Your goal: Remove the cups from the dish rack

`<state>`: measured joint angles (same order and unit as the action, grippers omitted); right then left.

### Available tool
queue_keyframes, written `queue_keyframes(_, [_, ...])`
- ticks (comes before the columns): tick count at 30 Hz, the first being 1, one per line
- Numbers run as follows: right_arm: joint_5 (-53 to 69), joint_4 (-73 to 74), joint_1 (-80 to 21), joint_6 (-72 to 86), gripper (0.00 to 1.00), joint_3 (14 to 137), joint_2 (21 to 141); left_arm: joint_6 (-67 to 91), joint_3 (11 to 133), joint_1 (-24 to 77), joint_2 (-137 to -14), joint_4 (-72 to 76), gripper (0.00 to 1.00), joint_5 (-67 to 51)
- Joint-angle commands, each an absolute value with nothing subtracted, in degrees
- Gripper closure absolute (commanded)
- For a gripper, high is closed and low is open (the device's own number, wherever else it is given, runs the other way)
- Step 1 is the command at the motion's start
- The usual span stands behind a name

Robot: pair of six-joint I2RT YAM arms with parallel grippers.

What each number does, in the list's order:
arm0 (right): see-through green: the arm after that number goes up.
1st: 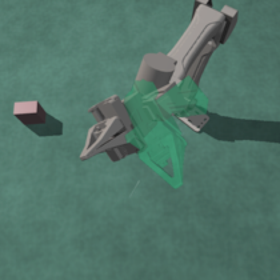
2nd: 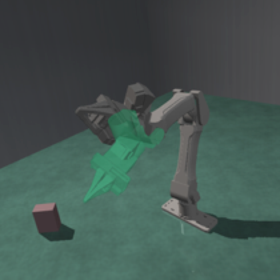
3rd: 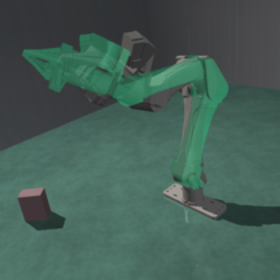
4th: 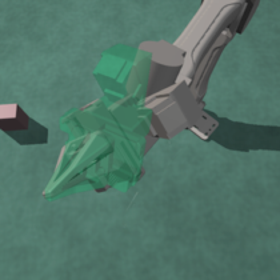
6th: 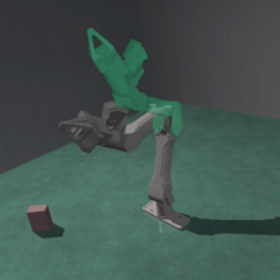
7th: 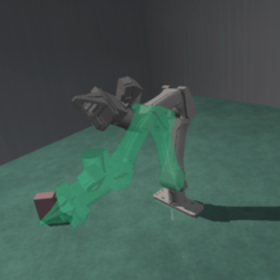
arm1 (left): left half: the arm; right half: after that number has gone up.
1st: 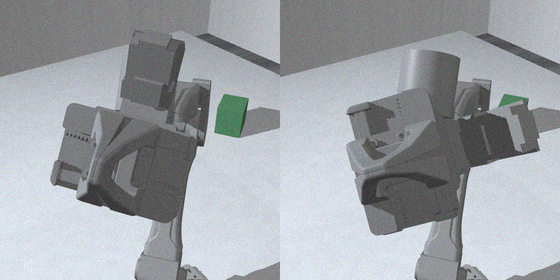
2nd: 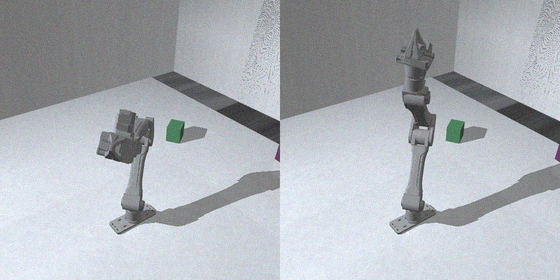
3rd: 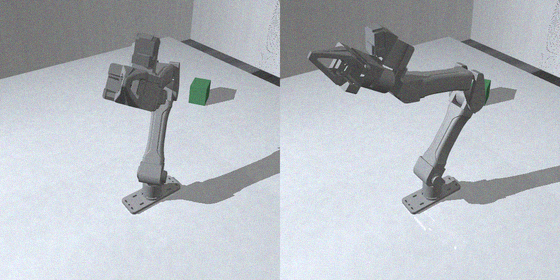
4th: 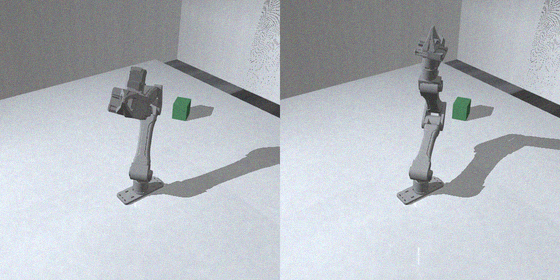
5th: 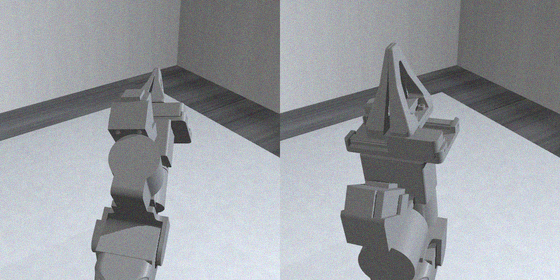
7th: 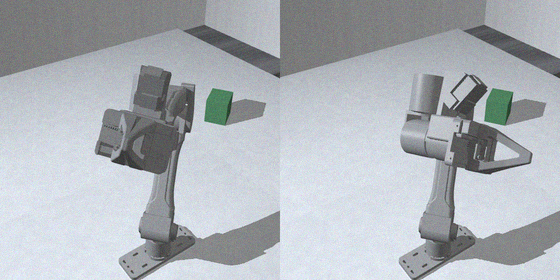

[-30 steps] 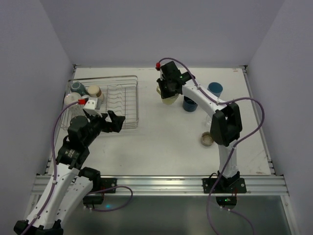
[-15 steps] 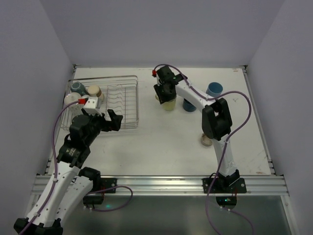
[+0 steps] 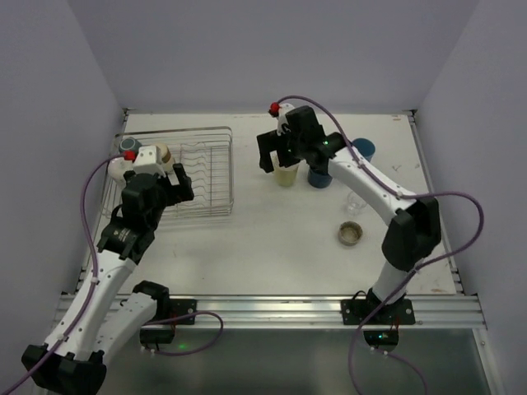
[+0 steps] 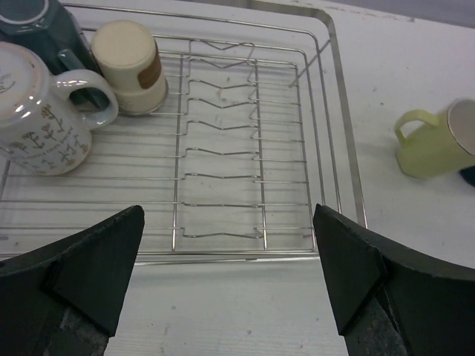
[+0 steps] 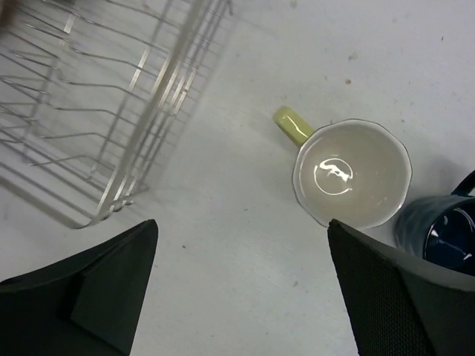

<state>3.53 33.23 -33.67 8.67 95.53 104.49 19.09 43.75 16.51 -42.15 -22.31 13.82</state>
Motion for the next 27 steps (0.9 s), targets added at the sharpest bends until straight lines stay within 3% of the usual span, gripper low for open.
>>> queue_keyframes(1, [8.6,22.2,-34.9,11.6,0.01,86.5,92.7,21.4,49.1,15.5,-46.4,-21.9,0.00,22.7])
queue_keyframes(6, [11.1,15.8,-34.9,11.9,0.01,75.2,83.4,23.4,51.2,6.0,-52.4,-20.0,0.00,22.4])
queue_keyframes(11, [12.3,15.6,-34.8,11.2,0.01,73.2,82.0,26.5,53.2,-6.0,-57.4,-19.2,0.00,21.1])
queue_keyframes(19, [18.3,13.1,-34.8,12.5,0.01,72.4,81.9,25.0,61.7,-10.7,-72.7,-18.4,0.00,21.7])
queue_keyframes(27, [19.9,12.0,-34.9,12.4,0.01,71.9,81.3,23.3,66.4,-14.9,-79.8,-18.6,0.00,18.1])
